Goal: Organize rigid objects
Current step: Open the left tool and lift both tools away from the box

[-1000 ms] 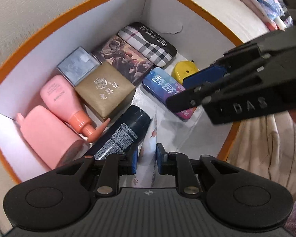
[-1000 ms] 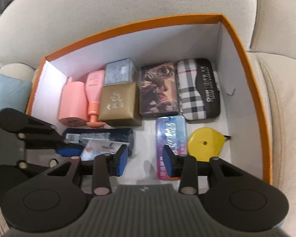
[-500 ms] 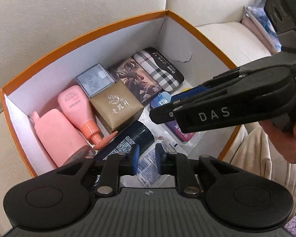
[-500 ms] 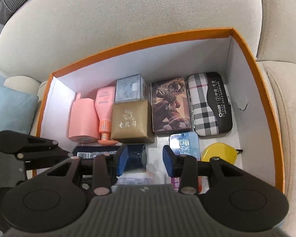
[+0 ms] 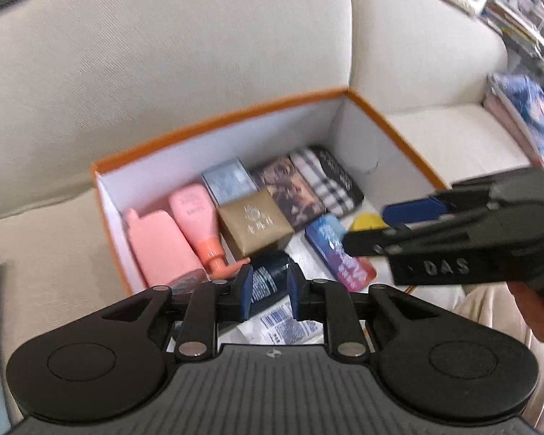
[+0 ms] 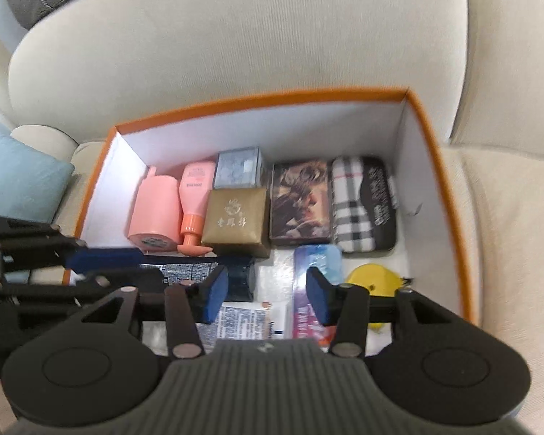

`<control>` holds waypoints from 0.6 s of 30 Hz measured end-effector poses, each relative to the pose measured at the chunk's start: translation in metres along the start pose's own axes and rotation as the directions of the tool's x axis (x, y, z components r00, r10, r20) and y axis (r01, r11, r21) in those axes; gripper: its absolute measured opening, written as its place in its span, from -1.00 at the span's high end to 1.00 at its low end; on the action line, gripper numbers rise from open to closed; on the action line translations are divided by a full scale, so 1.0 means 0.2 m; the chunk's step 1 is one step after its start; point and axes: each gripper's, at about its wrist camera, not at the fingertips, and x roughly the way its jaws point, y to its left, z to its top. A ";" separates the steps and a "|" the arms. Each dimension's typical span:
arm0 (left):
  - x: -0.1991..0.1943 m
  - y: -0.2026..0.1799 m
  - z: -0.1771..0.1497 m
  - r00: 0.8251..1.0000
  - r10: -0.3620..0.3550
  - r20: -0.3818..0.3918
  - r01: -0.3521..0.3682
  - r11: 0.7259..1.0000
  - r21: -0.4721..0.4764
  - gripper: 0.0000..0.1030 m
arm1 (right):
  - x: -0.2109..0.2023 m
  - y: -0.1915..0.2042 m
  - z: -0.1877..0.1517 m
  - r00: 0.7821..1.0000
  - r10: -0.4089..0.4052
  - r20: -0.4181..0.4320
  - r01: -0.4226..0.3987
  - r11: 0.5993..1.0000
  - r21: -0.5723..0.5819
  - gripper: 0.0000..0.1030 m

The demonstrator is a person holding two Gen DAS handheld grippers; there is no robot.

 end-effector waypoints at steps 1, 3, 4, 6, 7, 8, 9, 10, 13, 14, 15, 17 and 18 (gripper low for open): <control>-0.03 -0.01 0.00 1.000 0.009 0.021 -0.009 1.000 -0.010 0.47 | -0.04 0.00 -0.01 1.000 -0.007 0.022 0.007 1.000 -0.015 -0.03; -0.09 -0.03 0.00 0.998 0.023 0.066 -0.021 0.999 -0.025 0.41 | -0.12 0.01 -0.04 0.998 -0.015 0.064 0.018 0.999 -0.042 -0.07; -0.13 -0.04 -0.01 0.995 0.032 0.091 -0.029 0.999 -0.032 0.36 | -0.16 0.01 -0.05 0.996 -0.018 0.086 0.023 0.998 -0.053 -0.08; -0.20 -0.06 -0.02 0.987 0.058 0.148 -0.051 0.998 -0.048 0.25 | -0.24 0.02 -0.07 0.991 -0.022 0.129 0.031 0.997 -0.070 -0.11; -0.23 -0.06 -0.03 0.982 0.073 0.175 -0.064 0.996 -0.058 0.12 | -0.27 0.03 -0.08 0.988 -0.023 0.154 0.035 0.996 -0.077 -0.13; -0.27 -0.07 -0.03 0.973 0.096 0.209 -0.083 0.994 -0.072 0.03 | -0.31 0.04 -0.09 0.984 -0.022 0.178 0.037 0.996 -0.082 -0.16; -0.30 -0.08 -0.04 0.960 0.129 0.248 -0.109 0.990 -0.090 -0.16 | -0.35 0.05 -0.10 0.979 -0.021 0.204 0.039 0.995 -0.087 -0.21; -0.34 -0.09 -0.06 0.945 0.163 0.284 -0.137 0.984 -0.110 -0.28 | -0.39 0.05 -0.11 0.973 -0.020 0.228 0.042 0.995 -0.092 -0.22; -0.45 -0.11 -0.10 0.902 0.240 0.358 -0.193 0.968 -0.163 -0.70 | -0.50 0.08 -0.15 0.954 -0.020 0.298 0.055 0.992 -0.109 -0.32; -0.49 -0.11 -0.12 0.889 0.261 0.377 -0.207 0.962 -0.178 -0.72 | -0.53 0.09 -0.16 0.948 -0.020 0.318 0.059 0.992 -0.114 -0.33; -0.51 -0.12 -0.14 0.875 0.284 0.393 -0.227 0.956 -0.186 -0.72 | -0.56 0.10 -0.18 0.941 -0.018 0.338 0.062 0.991 -0.119 -0.42; -0.55 -0.13 -0.18 0.857 0.310 0.411 -0.248 0.948 -0.197 -0.74 | -0.61 0.13 -0.21 0.928 -0.020 0.372 0.071 0.990 -0.124 -0.58; -0.57 -0.12 -0.21 0.856 0.312 0.413 -0.235 0.945 -0.227 -0.76 | -0.63 0.15 -0.23 0.921 -0.019 0.390 0.074 0.989 -0.127 -0.62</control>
